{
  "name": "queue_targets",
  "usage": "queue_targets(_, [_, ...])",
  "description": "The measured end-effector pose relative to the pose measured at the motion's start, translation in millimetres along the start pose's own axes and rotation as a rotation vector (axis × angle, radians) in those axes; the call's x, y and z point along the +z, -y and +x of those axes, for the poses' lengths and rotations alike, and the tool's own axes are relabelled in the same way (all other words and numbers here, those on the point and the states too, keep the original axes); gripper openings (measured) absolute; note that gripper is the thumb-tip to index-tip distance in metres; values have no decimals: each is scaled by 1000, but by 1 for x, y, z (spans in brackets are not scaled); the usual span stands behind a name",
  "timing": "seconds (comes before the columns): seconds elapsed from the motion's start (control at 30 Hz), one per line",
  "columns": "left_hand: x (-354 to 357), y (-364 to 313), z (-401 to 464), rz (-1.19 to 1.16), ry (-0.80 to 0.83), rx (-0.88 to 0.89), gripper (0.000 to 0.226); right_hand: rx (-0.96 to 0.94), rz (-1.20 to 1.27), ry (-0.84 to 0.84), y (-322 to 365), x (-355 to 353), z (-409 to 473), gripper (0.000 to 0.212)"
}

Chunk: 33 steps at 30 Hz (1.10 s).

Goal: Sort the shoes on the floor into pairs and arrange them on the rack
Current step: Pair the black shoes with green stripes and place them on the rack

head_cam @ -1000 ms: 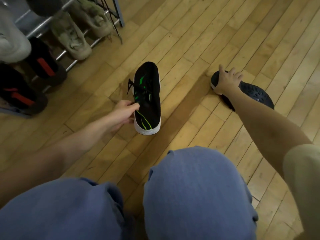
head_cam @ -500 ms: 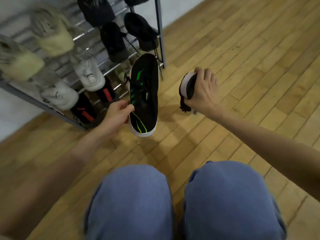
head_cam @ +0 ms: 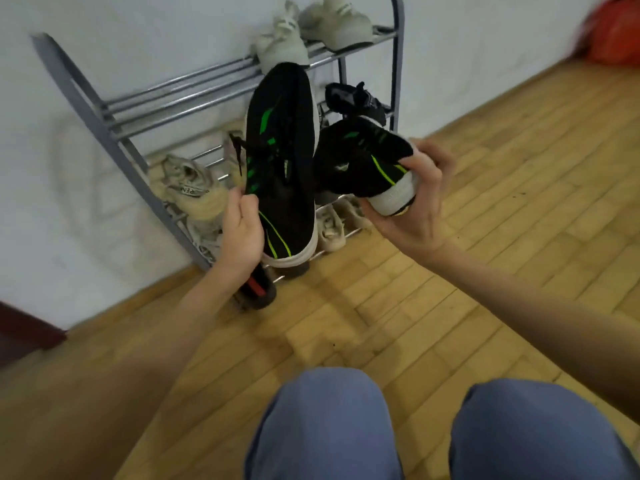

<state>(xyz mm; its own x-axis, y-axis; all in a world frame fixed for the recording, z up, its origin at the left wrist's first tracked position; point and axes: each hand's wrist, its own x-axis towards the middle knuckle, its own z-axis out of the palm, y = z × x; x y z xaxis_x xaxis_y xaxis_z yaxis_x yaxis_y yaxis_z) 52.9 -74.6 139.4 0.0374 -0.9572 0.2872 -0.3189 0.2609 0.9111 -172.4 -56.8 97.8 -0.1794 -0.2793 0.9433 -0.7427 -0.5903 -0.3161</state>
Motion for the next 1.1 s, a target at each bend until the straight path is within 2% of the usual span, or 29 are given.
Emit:
queue_targets(0.13, [-22, -17, 10, -81, -58, 31, 20, -100, 113, -97, 21, 26, 19, 68])
queue_targets(0.3, [-53, -21, 25, -60, -174, 121, 21, -100, 152, -119, 45, 59, 39, 68])
queue_targets(0.43, [-85, -22, 40, -69, -262, 145, 36, -102, 182, -166, 63, 87, 56, 70])
queue_targets(0.57, [-104, -30, 60, -107, -253, 68, 41, -4, 209, -218, 80, 119, 78, 71])
queue_targets(0.7, [-101, -37, 84, -234, -328, -92, 39, 146, 202, -221, 89, 151, 99, 73])
queue_targets(0.9, [-97, -39, 106, -177, -305, -83, 31, 291, 228, -252, 87, 180, 112, 78])
queue_targets(1.1, [-105, -43, 138, 12, -315, -44, 33, 330, 251, -125, 75, 215, 144, 77])
